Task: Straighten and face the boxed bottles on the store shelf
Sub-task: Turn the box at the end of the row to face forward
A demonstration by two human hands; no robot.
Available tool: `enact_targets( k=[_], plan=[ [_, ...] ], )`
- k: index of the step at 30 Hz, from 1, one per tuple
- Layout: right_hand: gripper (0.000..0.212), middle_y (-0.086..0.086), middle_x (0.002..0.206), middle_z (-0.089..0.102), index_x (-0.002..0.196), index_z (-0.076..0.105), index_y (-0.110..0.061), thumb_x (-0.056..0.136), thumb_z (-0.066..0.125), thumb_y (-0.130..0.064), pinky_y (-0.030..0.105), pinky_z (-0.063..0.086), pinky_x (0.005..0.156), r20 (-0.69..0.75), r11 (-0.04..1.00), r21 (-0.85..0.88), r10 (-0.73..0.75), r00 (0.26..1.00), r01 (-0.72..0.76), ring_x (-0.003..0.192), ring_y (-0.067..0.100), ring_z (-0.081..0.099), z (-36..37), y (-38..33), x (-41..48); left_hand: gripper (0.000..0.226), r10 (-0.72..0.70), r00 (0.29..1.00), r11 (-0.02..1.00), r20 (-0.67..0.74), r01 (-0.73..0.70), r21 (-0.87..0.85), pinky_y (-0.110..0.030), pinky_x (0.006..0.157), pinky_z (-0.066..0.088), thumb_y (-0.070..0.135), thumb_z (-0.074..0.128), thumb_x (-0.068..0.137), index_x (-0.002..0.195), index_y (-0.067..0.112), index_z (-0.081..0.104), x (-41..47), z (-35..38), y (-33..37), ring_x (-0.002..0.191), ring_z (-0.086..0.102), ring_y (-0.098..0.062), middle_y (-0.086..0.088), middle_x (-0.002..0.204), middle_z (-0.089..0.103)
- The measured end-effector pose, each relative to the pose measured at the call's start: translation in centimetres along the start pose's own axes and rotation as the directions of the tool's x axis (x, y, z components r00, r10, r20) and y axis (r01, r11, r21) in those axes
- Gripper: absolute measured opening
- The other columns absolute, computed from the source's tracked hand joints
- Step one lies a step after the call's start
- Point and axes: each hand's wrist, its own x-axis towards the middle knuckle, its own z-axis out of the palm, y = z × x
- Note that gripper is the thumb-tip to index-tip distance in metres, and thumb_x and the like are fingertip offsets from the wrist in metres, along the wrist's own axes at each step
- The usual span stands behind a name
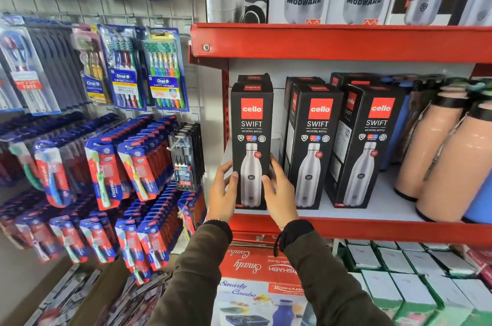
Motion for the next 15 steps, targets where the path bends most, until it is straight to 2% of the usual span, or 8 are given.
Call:
enact_targets(
  k=[4, 6, 9, 12, 15],
  plan=[
    [0.052, -0.006, 0.149, 0.050, 0.151, 0.034, -0.027, 0.102, 0.047, -0.013, 0.029, 0.033, 0.117, -0.013, 0.999, 0.031, 0.023, 1.000, -0.023, 0.136, 0.005, 0.045, 0.1, 0.0, -0.2, 0.026, -0.009, 1.000, 1.000, -0.001, 0.009, -0.019, -0.008, 0.098, 0.044, 0.027, 0.047, 0.104, 0.129, 0.029, 0.051, -0.1, 0.2, 0.1, 0.116, 0.058, 0.010, 0.022, 0.124, 0.060],
    [0.049, -0.006, 0.147, 0.051, 0.151, 0.036, -0.026, 0.103, 0.047, -0.019, 0.024, 0.034, 0.114, -0.026, 0.998, 0.044, 0.040, 0.999, -0.039, 0.135, 0.005, 0.046, 0.4, -0.2, -0.1, 0.028, -0.013, 1.000, 0.999, -0.005, 0.013, -0.029, -0.022, 0.108, 0.044, 0.027, 0.046, 0.104, 0.131, 0.024, 0.052, -0.1, 0.2, 0.2, 0.122, 0.057, 0.002, 0.016, 0.126, 0.061],
    [0.046, -0.011, 0.138, 0.054, 0.150, 0.038, -0.027, 0.104, 0.046, -0.025, 0.004, 0.033, 0.100, -0.049, 0.998, 0.045, 0.052, 0.997, -0.049, 0.125, 0.000, 0.049, 0.5, -0.4, -0.1, 0.030, -0.033, 0.999, 0.999, -0.017, 0.032, -0.036, -0.042, 0.114, 0.043, 0.026, 0.046, 0.104, 0.133, 0.018, 0.053, -0.3, 0.1, 0.6, 0.127, 0.057, -0.015, 0.010, 0.128, 0.061],
    [0.044, -0.018, 0.126, 0.056, 0.148, 0.042, -0.026, 0.104, 0.047, -0.026, -0.004, 0.035, 0.087, -0.062, 0.998, 0.049, 0.040, 0.997, -0.037, 0.108, -0.018, 0.054, 0.2, -0.6, -0.5, 0.031, -0.060, 0.998, 0.997, -0.020, 0.059, -0.056, -0.050, 0.115, 0.041, 0.028, 0.048, 0.104, 0.133, 0.018, 0.054, -0.6, -0.1, 0.8, 0.130, 0.055, -0.017, 0.004, 0.133, 0.061],
    [0.043, -0.020, 0.120, 0.058, 0.146, 0.045, -0.025, 0.103, 0.050, -0.025, -0.005, 0.036, 0.083, -0.063, 0.996, 0.079, 0.037, 0.997, -0.032, 0.099, -0.030, 0.052, -0.1, -0.8, -1.2, 0.031, -0.070, 0.997, 0.994, -0.015, 0.068, -0.086, -0.053, 0.115, 0.040, 0.029, 0.050, 0.103, 0.131, 0.018, 0.055, -1.2, -0.6, 0.7, 0.132, 0.055, -0.020, 0.000, 0.136, 0.061]
  ],
)
